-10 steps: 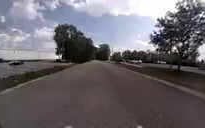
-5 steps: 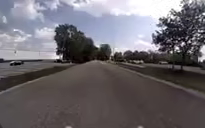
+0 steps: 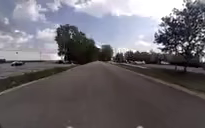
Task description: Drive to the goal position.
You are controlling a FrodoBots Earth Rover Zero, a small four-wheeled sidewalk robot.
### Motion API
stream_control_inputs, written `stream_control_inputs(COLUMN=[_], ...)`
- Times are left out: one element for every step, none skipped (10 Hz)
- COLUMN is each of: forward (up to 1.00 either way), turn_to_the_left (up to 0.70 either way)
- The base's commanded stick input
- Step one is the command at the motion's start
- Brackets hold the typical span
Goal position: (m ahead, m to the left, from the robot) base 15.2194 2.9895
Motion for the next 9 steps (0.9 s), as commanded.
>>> stream_control_inputs(forward=[0.70,0.70,0.70,0.70,0.70,0.70,0.70,0.70,0.70], turn_to_the_left=[-0.35,-0.35,-0.35,-0.35,-0.16,0.00,0.00,0.00,0.00])
